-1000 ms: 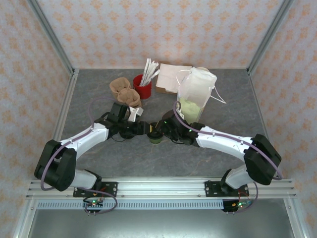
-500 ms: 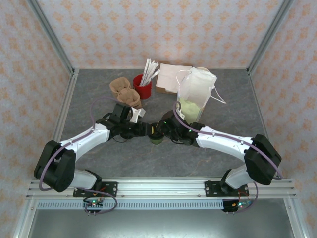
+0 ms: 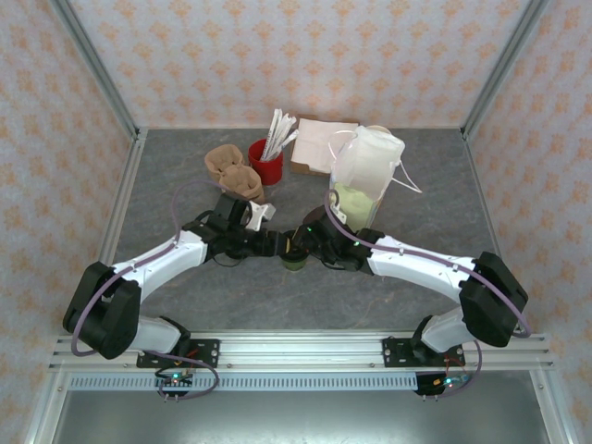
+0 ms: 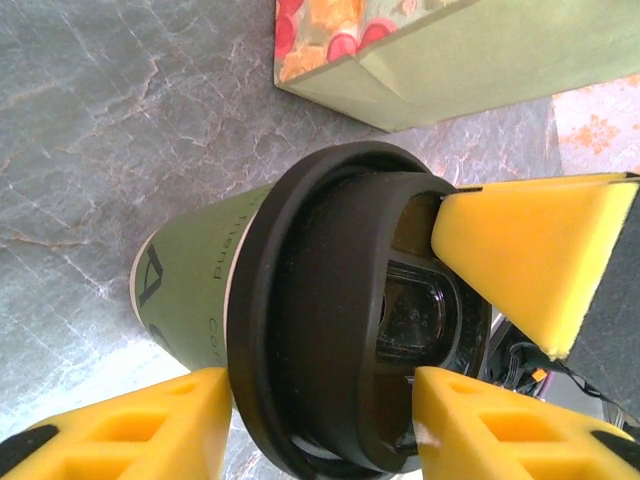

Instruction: Pack the takeout coffee

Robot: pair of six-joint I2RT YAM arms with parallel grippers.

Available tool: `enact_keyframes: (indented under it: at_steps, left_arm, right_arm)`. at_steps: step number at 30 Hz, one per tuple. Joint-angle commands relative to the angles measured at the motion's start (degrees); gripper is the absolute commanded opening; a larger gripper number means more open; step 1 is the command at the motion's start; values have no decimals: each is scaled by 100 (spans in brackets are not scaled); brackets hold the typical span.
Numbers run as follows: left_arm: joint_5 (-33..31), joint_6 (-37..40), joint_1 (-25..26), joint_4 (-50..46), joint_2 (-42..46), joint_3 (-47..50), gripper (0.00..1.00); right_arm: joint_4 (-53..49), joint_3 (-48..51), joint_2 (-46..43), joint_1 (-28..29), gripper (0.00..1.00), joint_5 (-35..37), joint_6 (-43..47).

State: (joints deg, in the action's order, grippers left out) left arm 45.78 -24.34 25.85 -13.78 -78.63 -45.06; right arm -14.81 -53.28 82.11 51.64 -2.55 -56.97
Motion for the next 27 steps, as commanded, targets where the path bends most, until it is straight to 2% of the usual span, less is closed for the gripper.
enact_keyframes:
  at_steps: [1,7,15,27]
  left_arm:
    - [-42,20,131,-657,3,-135,53]
    - [-60,-4,131,-823,1,-426,55]
    - [-227,-32,128,-1057,107,-714,65]
    - [-491,105,-176,-1739,550,-1128,66]
  right_arm:
    - [-535,-64,42,57,46,1,87]
    - [-547,-126,-21,57,50,-29,94]
    - [-631,-172,-186,50,53,1,105]
    - [-595,-115,-268,94,54,-209,12]
